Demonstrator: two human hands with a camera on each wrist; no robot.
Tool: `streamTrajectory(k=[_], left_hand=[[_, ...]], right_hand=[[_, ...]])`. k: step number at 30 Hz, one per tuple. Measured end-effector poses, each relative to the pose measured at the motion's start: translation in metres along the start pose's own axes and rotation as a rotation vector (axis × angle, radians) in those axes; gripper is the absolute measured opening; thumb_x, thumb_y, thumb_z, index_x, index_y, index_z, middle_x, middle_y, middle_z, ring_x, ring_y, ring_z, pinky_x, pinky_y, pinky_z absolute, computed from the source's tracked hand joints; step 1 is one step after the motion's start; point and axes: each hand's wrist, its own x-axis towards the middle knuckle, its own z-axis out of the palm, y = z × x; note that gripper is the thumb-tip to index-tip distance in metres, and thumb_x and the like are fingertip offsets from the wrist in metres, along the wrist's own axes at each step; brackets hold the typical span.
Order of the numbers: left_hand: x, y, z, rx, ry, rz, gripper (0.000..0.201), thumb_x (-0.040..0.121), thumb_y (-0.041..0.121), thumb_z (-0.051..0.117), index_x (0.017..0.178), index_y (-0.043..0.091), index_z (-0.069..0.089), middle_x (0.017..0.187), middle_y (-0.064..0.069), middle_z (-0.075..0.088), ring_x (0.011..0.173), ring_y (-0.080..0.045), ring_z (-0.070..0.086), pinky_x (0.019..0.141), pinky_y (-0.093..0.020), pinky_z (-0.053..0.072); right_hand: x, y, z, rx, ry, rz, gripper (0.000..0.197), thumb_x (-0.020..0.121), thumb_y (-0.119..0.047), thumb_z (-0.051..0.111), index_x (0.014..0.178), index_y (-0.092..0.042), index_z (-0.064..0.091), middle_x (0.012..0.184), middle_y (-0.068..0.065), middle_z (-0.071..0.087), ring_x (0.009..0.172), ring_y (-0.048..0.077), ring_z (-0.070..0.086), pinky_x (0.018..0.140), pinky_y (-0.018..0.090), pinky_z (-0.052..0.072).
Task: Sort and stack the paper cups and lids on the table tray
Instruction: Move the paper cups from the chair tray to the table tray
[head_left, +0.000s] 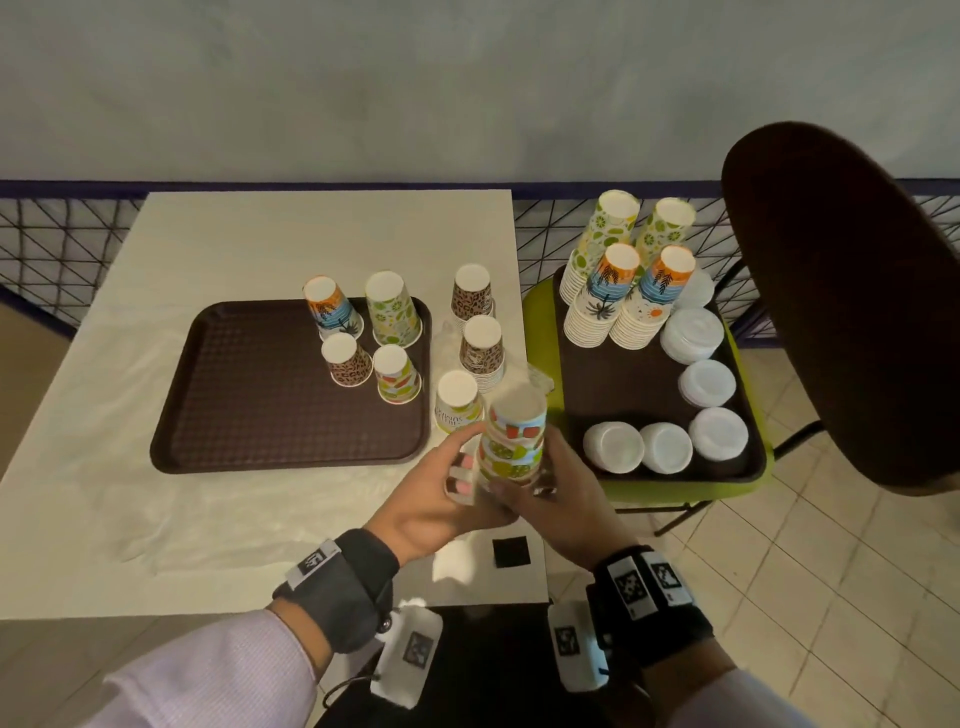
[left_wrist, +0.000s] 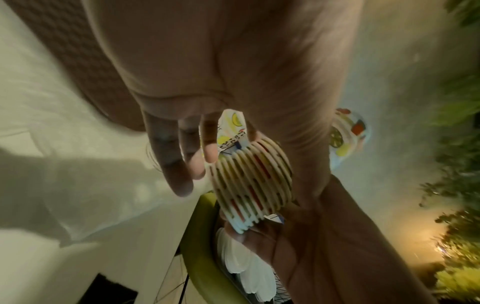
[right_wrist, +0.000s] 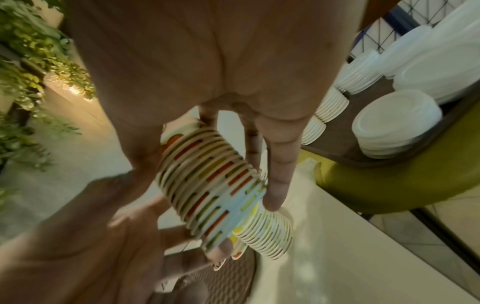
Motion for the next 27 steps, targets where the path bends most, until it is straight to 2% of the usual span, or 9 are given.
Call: streamTrajectory(k=[2, 6, 9, 13, 15, 18, 21, 24, 27], left_hand=[[0.000, 0.002, -0.001, 0.048, -0.001, 0.086, 0.083, 0.073, -0.003, 0.090, 0.143, 0.026, 0.056, 0.121, 0.004, 0.070, 0.101, -0.008, 0.070, 0.075, -0.019, 0.056], [-0.003, 0.001, -0.002, 0.157, 0.085, 0.083, 0.070, 0.065, 0.041, 0.090, 0.129, 0.048, 0.062, 0.116, 0.019, 0.073, 0.108, -0.008, 0.070, 0.085, -0.028, 0.060], [-0.004, -0.004, -0.002, 0.168, 0.139, 0.056, 0.058, 0.072, 0.035, 0.091, 0.120, 0.050, 0.063, 0.114, 0.025, 0.073, 0.104, -0.001, 0.070, 0.085, -0.026, 0.059], [-0.004, -0.014, -0.004, 0.229, 0.161, 0.040, 0.059, 0.072, 0.038, 0.094, 0.117, 0.051, 0.059, 0.113, 0.026, 0.071, 0.103, 0.007, 0.067, 0.087, -0.019, 0.054], [-0.002, -0.021, -0.005, 0.273, 0.172, 0.039, 0.062, 0.072, 0.039, 0.094, 0.121, 0.048, 0.057, 0.116, 0.023, 0.069, 0.105, 0.003, 0.066, 0.088, -0.016, 0.050], [0.003, -0.037, -0.005, 0.326, 0.198, 0.008, 0.070, 0.070, 0.045, 0.092, 0.131, 0.036, 0.058, 0.125, 0.012, 0.068, 0.111, -0.010, 0.065, 0.094, -0.028, 0.051], [0.011, -0.054, 0.001, 0.372, 0.238, -0.024, 0.070, 0.062, 0.056, 0.087, 0.125, 0.041, 0.057, 0.119, 0.010, 0.067, 0.110, -0.014, 0.065, 0.095, -0.036, 0.054], [0.017, -0.063, 0.009, 0.382, 0.289, -0.042, 0.069, 0.064, 0.052, 0.086, 0.125, 0.045, 0.055, 0.119, 0.008, 0.061, 0.109, -0.014, 0.060, 0.096, -0.038, 0.052], [0.021, -0.068, 0.015, 0.382, 0.334, -0.056, 0.069, 0.068, 0.048, 0.086, 0.128, 0.047, 0.051, 0.119, 0.008, 0.056, 0.107, -0.015, 0.056, 0.095, -0.036, 0.048]], right_hand=[[0.000, -0.002, 0.005, -0.013, -0.031, 0.019, 0.075, 0.072, -0.064, 0.075, 0.139, -0.044, 0.046, 0.130, -0.014, 0.061, 0.112, 0.003, 0.063, 0.092, 0.031, 0.057], [-0.002, -0.002, 0.008, 0.037, -0.052, 0.061, 0.065, 0.076, -0.059, 0.068, 0.137, -0.052, 0.048, 0.132, -0.010, 0.057, 0.115, 0.012, 0.063, 0.100, 0.044, 0.054], [-0.006, -0.008, 0.010, 0.127, -0.076, 0.109, 0.062, 0.075, -0.056, 0.065, 0.135, -0.053, 0.052, 0.133, -0.009, 0.058, 0.114, 0.012, 0.066, 0.103, 0.047, 0.053], [-0.004, -0.017, 0.005, 0.036, -0.097, 0.132, 0.044, 0.083, -0.049, 0.065, 0.126, -0.050, 0.057, 0.135, -0.005, 0.058, 0.113, 0.006, 0.062, 0.101, 0.036, 0.051], [0.003, -0.017, -0.006, -0.093, -0.073, 0.136, 0.034, 0.093, -0.034, 0.065, 0.125, -0.042, 0.059, 0.133, -0.003, 0.058, 0.112, 0.007, 0.060, 0.099, 0.031, 0.050], [0.012, -0.012, -0.024, -0.162, -0.023, 0.153, 0.028, 0.095, -0.025, 0.065, 0.122, -0.031, 0.064, 0.128, -0.001, 0.062, 0.105, 0.008, 0.064, 0.088, 0.019, 0.052], [0.020, -0.007, -0.037, -0.240, 0.015, 0.170, 0.027, 0.095, -0.024, 0.063, 0.122, -0.029, 0.066, 0.124, -0.004, 0.064, 0.101, 0.003, 0.062, 0.088, 0.019, 0.048], [0.024, -0.002, -0.044, -0.262, 0.028, 0.172, 0.026, 0.096, -0.022, 0.062, 0.121, -0.026, 0.066, 0.123, -0.004, 0.061, 0.089, -0.006, 0.057, 0.071, 0.002, 0.037], [0.027, 0.003, -0.048, -0.262, 0.024, 0.155, 0.021, 0.096, -0.023, 0.062, 0.115, -0.031, 0.065, 0.124, -0.004, 0.061, 0.098, 0.004, 0.057, 0.071, 0.004, 0.037]])
